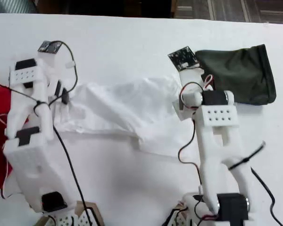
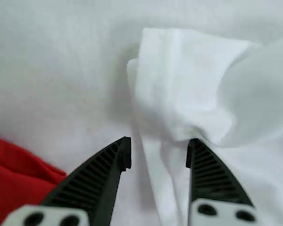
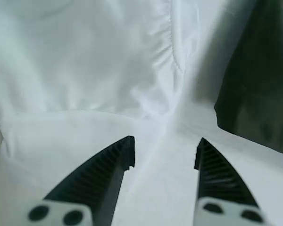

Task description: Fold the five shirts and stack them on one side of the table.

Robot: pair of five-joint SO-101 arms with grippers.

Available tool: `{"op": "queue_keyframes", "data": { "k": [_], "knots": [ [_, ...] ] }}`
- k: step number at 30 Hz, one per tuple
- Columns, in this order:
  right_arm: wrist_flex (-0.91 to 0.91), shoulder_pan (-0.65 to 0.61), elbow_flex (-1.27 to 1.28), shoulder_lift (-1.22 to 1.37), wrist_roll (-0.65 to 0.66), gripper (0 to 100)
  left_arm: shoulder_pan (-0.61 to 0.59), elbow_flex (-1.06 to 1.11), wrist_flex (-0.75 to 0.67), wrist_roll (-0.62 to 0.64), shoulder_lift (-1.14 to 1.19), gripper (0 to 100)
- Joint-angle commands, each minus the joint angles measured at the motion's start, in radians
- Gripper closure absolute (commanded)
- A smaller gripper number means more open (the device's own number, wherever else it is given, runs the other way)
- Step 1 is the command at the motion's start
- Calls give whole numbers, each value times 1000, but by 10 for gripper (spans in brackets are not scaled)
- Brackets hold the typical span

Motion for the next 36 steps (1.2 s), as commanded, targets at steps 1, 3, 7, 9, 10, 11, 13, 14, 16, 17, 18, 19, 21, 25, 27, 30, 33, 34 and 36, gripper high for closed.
{"op": "queue_keyframes", "data": {
  "k": [1,3,7,9,10,11,13,14,16,17,18,19,21,25,27,30,33,34,36],
  "knots": [
    [-21,-8,-57,35,-8,786,14,-179,6,15,61,789],
    [-21,-8,-66,50,-8,786,11,-277,18,52,114,789],
    [-77,-8,-81,64,-9,786,8,-472,158,133,192,789],
    [-136,-8,-114,81,-15,795,12,-559,239,146,219,789],
    [-156,-12,-138,99,-41,821,12,-601,279,146,230,789],
    [-168,-24,-169,127,-86,861,12,-639,319,146,236,789],
    [-170,-42,-247,200,-147,965,12,-711,404,144,245,789],
    [-160,-47,-293,243,-161,991,12,-745,446,143,249,789],
    [-125,-71,-396,335,-169,968,11,-783,491,141,242,791],
    [-101,-85,-446,381,-169,981,8,-789,489,141,238,803],
    [-76,-101,-496,429,-169,981,5,-796,489,140,238,832],
    [-58,-113,-540,476,-170,978,2,-796,488,140,235,875],
    [-33,-133,-623,568,-170,979,15,-786,488,140,226,982],
    [-21,-139,-741,725,-172,979,83,-785,488,140,270,973],
    [-8,-140,-776,777,-172,979,118,-785,488,144,310,973],
    [5,-136,-818,831,-169,979,153,-786,485,147,365,973],
    [-12,-111,-838,877,-164,979,152,-792,471,147,430,973],
    [-22,-96,-844,892,-164,979,138,-794,471,146,451,973],
    [-44,-54,-859,929,-164,979,109,-796,471,141,488,973]
  ]
}}
